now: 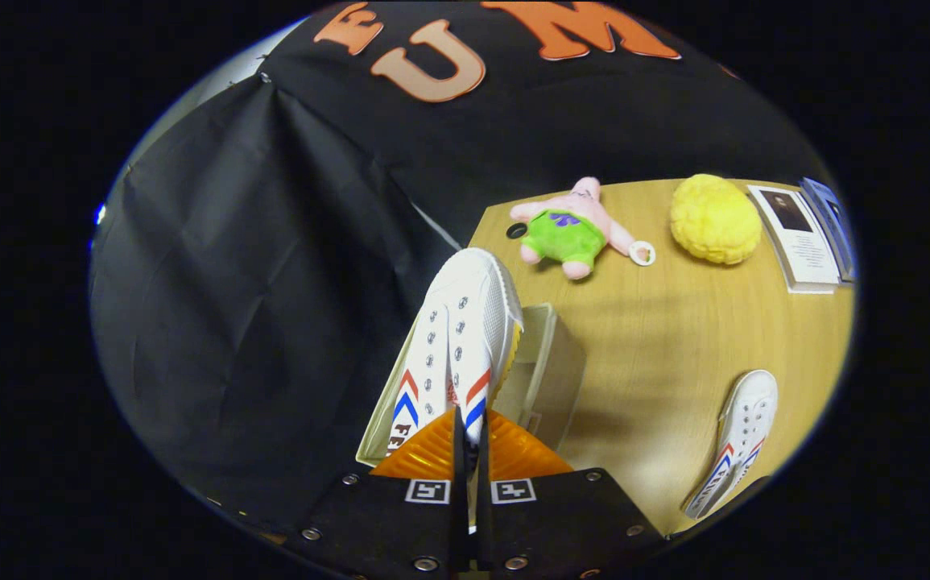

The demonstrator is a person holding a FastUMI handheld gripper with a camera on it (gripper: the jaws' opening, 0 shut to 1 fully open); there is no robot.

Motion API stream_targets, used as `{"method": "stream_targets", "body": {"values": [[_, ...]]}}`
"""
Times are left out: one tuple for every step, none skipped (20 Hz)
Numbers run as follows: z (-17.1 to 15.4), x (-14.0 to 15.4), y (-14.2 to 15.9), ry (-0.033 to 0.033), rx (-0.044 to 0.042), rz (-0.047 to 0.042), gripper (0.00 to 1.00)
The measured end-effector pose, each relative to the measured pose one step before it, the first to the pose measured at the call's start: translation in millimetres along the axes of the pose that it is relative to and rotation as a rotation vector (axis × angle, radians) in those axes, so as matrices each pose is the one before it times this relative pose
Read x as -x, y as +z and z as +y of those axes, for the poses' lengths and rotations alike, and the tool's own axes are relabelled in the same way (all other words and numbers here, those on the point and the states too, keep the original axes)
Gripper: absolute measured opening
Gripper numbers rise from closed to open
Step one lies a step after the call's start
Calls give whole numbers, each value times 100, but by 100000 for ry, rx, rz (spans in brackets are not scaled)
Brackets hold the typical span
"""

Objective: Open the storage box then place both shoes into the box .Put the left shoe in first, then the right shoe, with the right side of both shoes facing outward in a uniform manner.

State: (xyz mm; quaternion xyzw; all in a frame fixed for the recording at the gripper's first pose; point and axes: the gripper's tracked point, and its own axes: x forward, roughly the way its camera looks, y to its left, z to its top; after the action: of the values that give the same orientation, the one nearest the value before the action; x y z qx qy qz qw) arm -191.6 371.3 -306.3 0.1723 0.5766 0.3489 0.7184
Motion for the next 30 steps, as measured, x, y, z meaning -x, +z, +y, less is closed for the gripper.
{"method": "stream_targets", "body": {"values": [[663,-900,-703,1217,1474,3355,4],[407,-901,-423,696,1917,2333,4],[-39,-814,-472,6,2329,2101,4],[58,-691,-40,-959,1989,1626,4],[79,-639,-124,-1116,1967,2475,4],[27,-430,-3,-773,-123,1699,4],[134,-578,-377,-2203,928,1882,4],[283,-65,-17,-499,1144,400,4],[379,229,73,2,-1049,1048,4],[902,-325,468,1372,-966,-1724,4],[-11,-299,634,-878,-470,-1796,1],[-260,-469,698,-17,-145,-656,1],[-133,50,268,491,-191,-801,1],[-351,180,257,210,-458,-1559,1],[-123,363,177,-116,-571,-953,1],[-416,902,43,304,-733,-764,1],[-663,686,230,261,-1180,-1333,4],[-781,792,351,824,-1279,-2682,9],[-734,826,496,417,-831,-3168,17],[-886,842,416,-670,-767,-2516,21],[-887,1094,-63,-1070,-461,-1936,30],[-1316,953,9,-2304,-359,-1805,33],[-1190,1420,-113,-2184,528,-1450,38],[-1652,977,-136,-2808,116,-1425,39],[-1545,1040,-61,-2593,242,-1490,43],[-1713,678,-253,-2978,-301,-1500,48],[-1823,158,-436,-3245,-471,-1067,59],[-2035,299,-453,-3341,-919,-754,64],[-1660,229,-497,-3554,-848,24,71],[-1864,211,-581,-2858,-941,108,75]]}}
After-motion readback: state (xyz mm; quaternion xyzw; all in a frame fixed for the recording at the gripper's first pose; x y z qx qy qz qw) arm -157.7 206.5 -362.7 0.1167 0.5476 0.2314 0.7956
